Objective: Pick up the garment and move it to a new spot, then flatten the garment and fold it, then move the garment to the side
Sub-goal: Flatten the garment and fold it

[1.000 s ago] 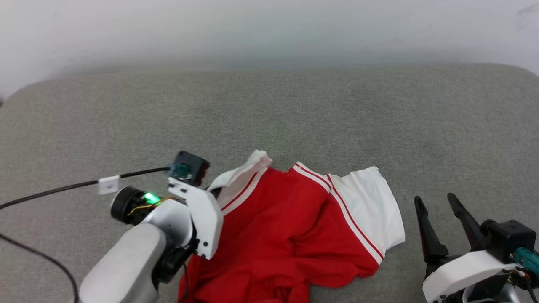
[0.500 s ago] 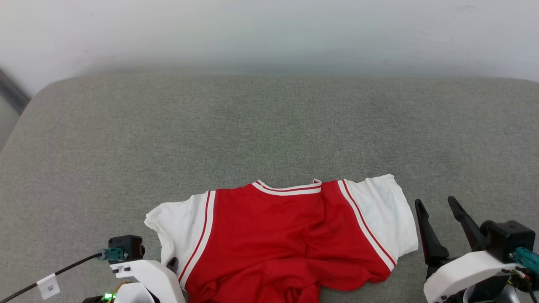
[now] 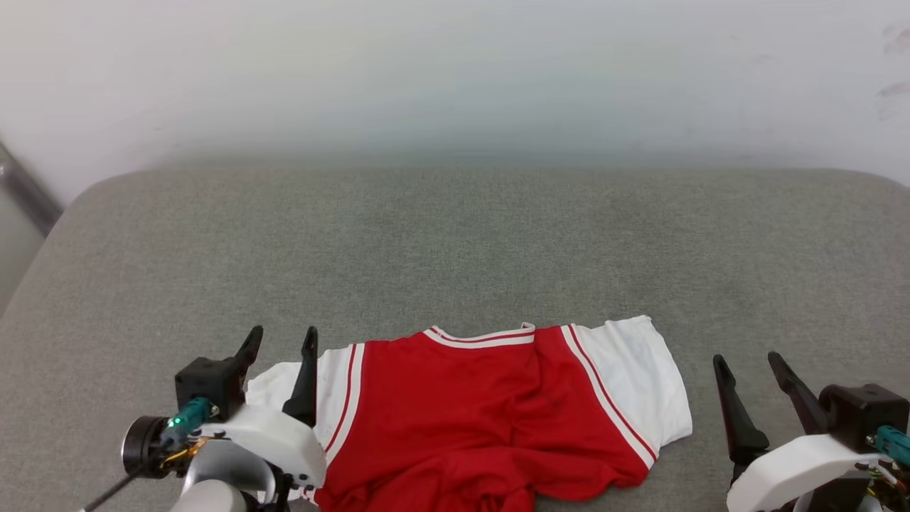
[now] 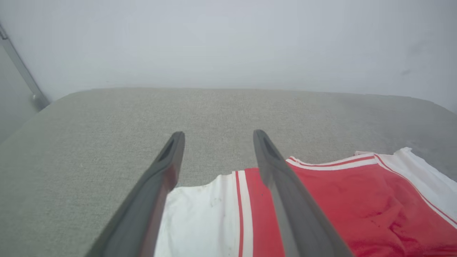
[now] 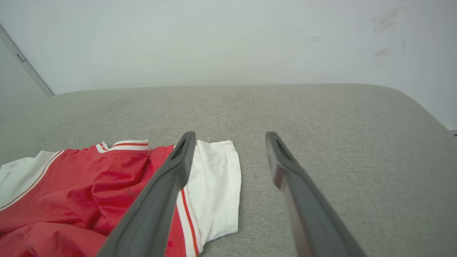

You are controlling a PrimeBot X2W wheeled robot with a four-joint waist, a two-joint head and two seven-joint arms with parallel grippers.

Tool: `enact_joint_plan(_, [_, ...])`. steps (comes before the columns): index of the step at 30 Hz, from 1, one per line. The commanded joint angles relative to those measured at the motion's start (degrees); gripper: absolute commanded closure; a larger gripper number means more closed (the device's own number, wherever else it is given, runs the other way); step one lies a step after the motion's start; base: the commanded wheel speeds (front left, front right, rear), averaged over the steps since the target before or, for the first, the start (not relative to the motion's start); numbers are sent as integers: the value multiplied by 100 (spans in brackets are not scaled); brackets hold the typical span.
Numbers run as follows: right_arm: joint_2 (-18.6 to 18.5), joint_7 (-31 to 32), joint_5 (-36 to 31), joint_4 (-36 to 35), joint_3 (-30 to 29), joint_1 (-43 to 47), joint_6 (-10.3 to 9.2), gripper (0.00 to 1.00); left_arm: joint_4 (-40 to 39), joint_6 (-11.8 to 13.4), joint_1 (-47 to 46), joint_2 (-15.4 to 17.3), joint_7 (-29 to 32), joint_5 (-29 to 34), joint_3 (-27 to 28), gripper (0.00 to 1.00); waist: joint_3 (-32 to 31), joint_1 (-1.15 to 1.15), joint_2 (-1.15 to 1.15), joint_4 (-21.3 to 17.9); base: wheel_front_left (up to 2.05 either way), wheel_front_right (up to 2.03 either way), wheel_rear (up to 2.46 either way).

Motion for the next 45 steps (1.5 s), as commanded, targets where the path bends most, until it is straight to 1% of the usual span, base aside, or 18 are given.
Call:
enact_joint_plan(1, [6,31,-4,3,-31,84,-4,0,-145,75,-52,8,-210,223,-82,0,-73,0,0,-38,0,0,0])
enact_joint_plan(5, [6,147,58,18,-114,97,-4,0,-417,174,-83,-1,-519,585,-250,0,-100,0,0,-68,0,0,0])
enact_joint_plan(8, [6,496,253,220,-250,30,-4,0,-570,248,-58,-56,-593,721,-350,0,-78,0,0,-52,0,0,0])
enact_joint_plan(12, [7,1446,459,593,-413,-233,-4,0,-691,266,-77,-128,-607,709,-408,0,73,0,0,60,0,0,0])
enact_joint_plan(14, [-60,1972,465,784,-468,-410,-4,0,-733,268,-115,-189,-620,664,-406,0,195,0,0,142,0,0,0])
enact_joint_plan(16, [-206,2519,492,986,-465,-638,-4,0,-775,252,-171,-221,-644,664,-408,0,336,0,0,252,0,0,0])
enact_joint_plan(18, [-285,2959,653,1114,-381,-963,-3,0,-811,245,-240,-246,-688,675,-407,0,482,0,0,363,0,0,0])
enact_joint_plan(19, [-403,3164,668,1180,-356,-1094,-3,0,-824,233,-281,-250,-688,695,-425,0,570,0,0,431,0,0,0])
enact_joint_plan(22, [-577,3619,805,1380,-238,-1509,-4,0,-860,191,-445,-279,-719,743,-454,0,822,0,0,608,0,0,0])
enact_joint_plan(25, [-754,3874,862,1577,-129,-1969,-4,0,-836,138,-604,-320,-757,770,-471,0,1080,0,0,776,0,0,0])
enact_joint_plan(31, [-1013,4015,942,2173,48,-2705,-4,0,-731,101,-816,-448,-852,783,-506,0,1455,0,0,994,0,0,0])
enact_joint_plan(34, [-1010,4213,1011,2670,213,-2785,-4,0,-637,60,-858,-490,-883,740,-515,0,1516,0,0,1051,0,0,0])
enact_joint_plan(37, [-893,4489,1153,3159,322,-2650,-2,0,-543,43,-879,-530,-907,733,-525,0,1520,0,0,1080,0,0,0])
enact_joint_plan(38, [-869,4592,1192,3289,352,-2598,-3,42,-514,36,-875,-535,-908,709,-525,0,1513,0,0,1084,0,0,0])
enact_joint_plan(39, [-837,4615,1250,3351,358,-2569,-2,73,-487,31,-871,-541,-904,688,-524,0,1500,0,0,1081,0,0,0])
enact_joint_plan(40, [-819,4539,1261,3348,362,-2582,-2,100,-456,35,-858,-530,-887,672,-516,0,1481,0,0,1069,0,0,0])
enact_joint_plan(45, [-970,4098,1271,3083,355,-2799,-2,100,-273,-47,-765,-326,-647,440,-377,0,1282,0,0,911,0,0,0])
